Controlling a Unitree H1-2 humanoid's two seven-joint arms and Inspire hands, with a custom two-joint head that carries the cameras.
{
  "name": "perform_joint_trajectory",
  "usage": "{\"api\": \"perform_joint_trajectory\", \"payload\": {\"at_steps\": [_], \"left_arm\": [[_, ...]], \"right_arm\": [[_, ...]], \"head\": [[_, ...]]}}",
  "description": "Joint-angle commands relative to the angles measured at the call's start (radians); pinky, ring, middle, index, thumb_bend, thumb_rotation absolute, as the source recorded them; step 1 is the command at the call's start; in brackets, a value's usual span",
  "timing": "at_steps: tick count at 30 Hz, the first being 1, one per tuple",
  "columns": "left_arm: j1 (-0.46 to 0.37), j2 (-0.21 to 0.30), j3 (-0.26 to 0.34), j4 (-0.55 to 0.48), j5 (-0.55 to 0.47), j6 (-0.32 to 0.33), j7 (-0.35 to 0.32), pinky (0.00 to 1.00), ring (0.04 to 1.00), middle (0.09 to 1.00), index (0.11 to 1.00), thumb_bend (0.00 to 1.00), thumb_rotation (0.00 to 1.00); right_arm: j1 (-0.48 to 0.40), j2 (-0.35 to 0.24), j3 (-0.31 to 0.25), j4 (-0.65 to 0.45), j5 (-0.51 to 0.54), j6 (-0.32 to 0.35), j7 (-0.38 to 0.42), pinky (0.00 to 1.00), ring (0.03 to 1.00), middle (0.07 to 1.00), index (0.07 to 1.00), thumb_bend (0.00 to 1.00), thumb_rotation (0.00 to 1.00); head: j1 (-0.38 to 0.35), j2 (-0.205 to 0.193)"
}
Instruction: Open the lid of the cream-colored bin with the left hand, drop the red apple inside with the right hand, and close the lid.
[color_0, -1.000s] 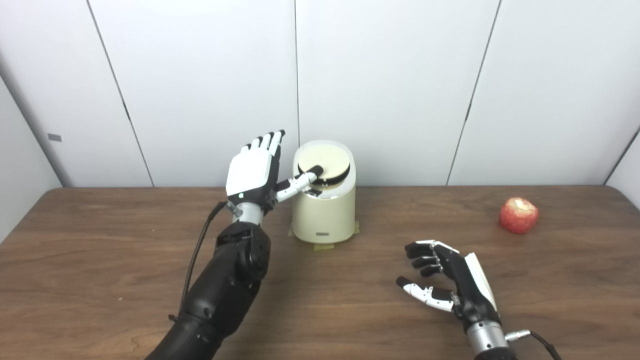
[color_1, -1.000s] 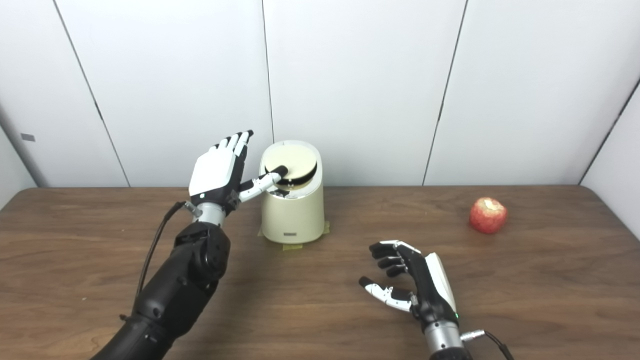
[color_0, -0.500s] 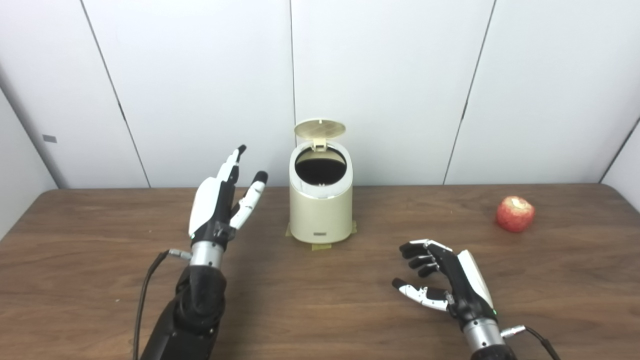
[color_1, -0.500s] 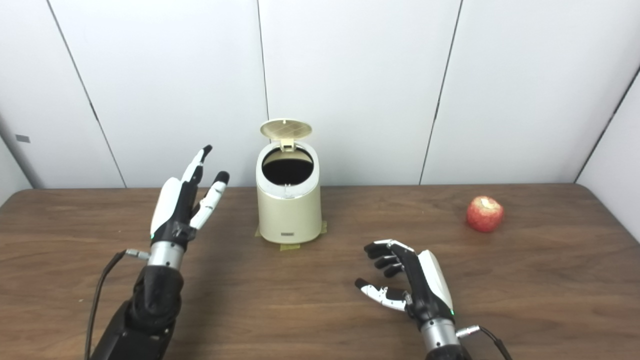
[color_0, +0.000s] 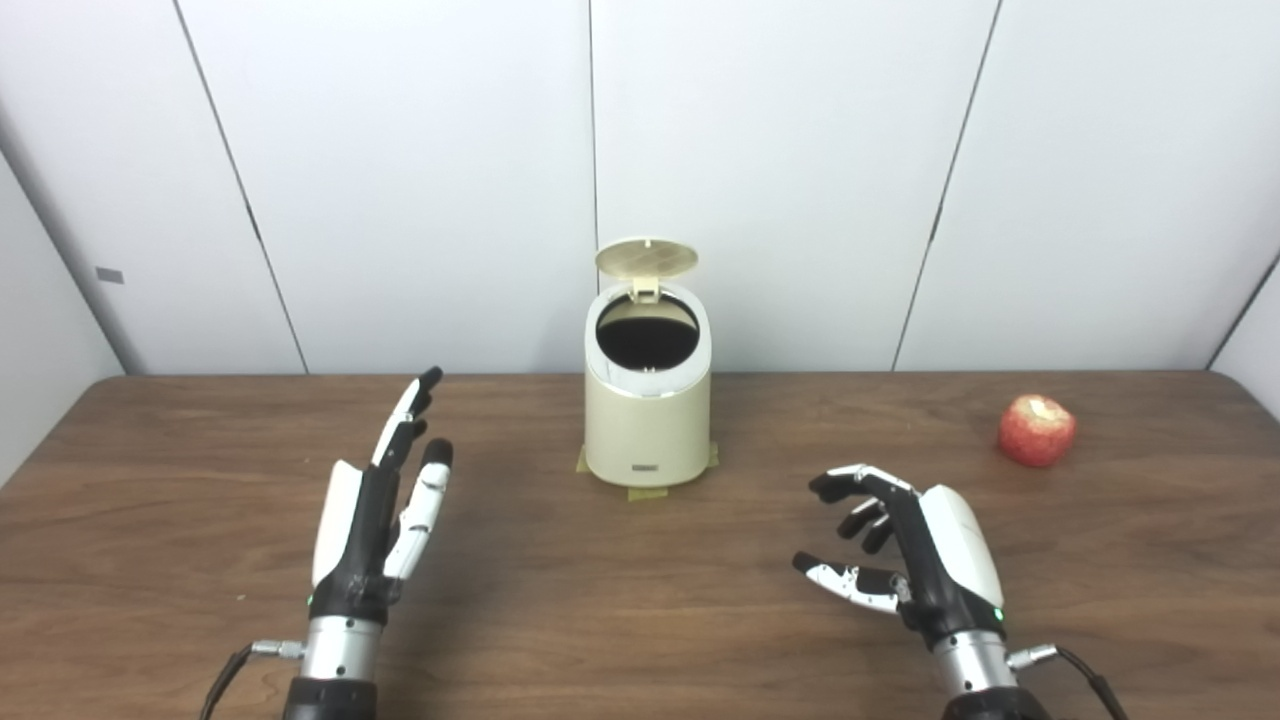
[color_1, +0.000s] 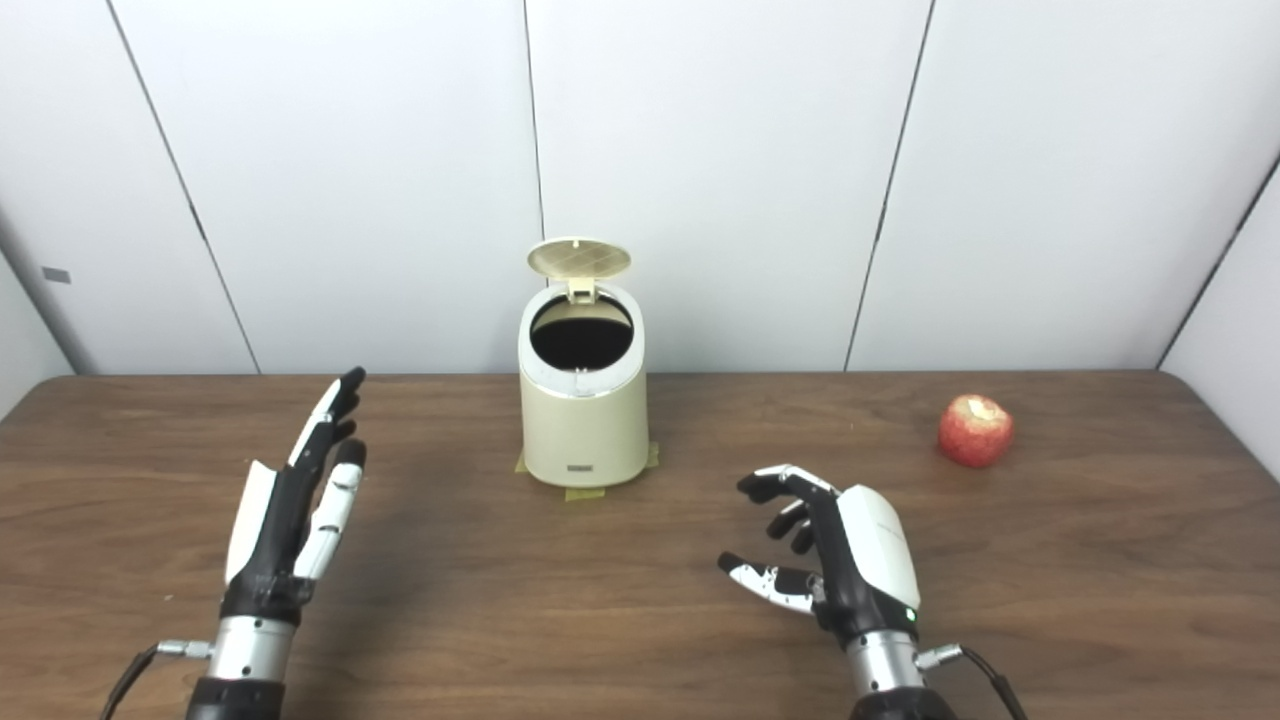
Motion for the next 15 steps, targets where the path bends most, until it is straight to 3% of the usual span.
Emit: {"api": "perform_joint_trajectory", "payload": {"at_steps": [1, 3, 5, 7, 11, 15], "left_arm": [[-0.015, 0.026, 0.022, -0.029, -0.024, -0.052, -0.012, 0.88, 0.937, 0.949, 0.933, 0.20, 0.96], [0.007, 0.027, 0.032, -0.039, -0.031, -0.046, -0.023, 0.88, 0.938, 0.954, 0.940, 0.20, 0.95], [0.032, 0.019, 0.042, -0.056, -0.038, -0.023, -0.032, 0.88, 0.936, 0.952, 0.939, 0.19, 0.95], [0.049, 0.010, 0.047, -0.063, -0.035, -0.020, -0.034, 0.87, 0.934, 0.949, 0.938, 0.17, 0.94], [0.081, -0.008, 0.038, -0.078, -0.022, -0.036, -0.037, 0.85, 0.925, 0.947, 0.929, 0.17, 0.99], [0.103, -0.016, 0.029, -0.079, -0.035, -0.043, -0.051, 0.85, 0.924, 0.946, 0.930, 0.17, 1.00]], "right_arm": [[-0.071, -0.057, -0.015, -0.061, -0.074, 0.033, 0.028, 0.57, 0.708, 0.762, 0.698, 0.61, 0.19], [-0.094, -0.104, -0.026, -0.076, -0.115, 0.061, 0.071, 0.67, 0.817, 0.848, 0.774, 0.77, 0.31], [-0.138, -0.172, -0.051, -0.069, -0.126, 0.107, 0.144, 0.74, 0.865, 0.893, 0.825, 0.84, 0.34], [-0.172, -0.222, -0.065, -0.071, -0.139, 0.142, 0.200, 0.75, 0.888, 0.918, 0.858, 0.88, 0.29], [-0.258, -0.314, -0.079, -0.091, -0.178, 0.253, 0.364, 0.75, 0.931, 0.973, 0.897, 0.95, 0.36], [-0.341, -0.374, -0.071, -0.075, -0.238, 0.356, 0.504, 0.74, 0.966, 0.988, 0.914, 0.97, 0.34]], "head": [[-0.005, 0.003], [-0.003, 0.008], [-0.003, 0.016], [-0.014, 0.015], [-0.021, 0.011], [-0.025, 0.012]]}}
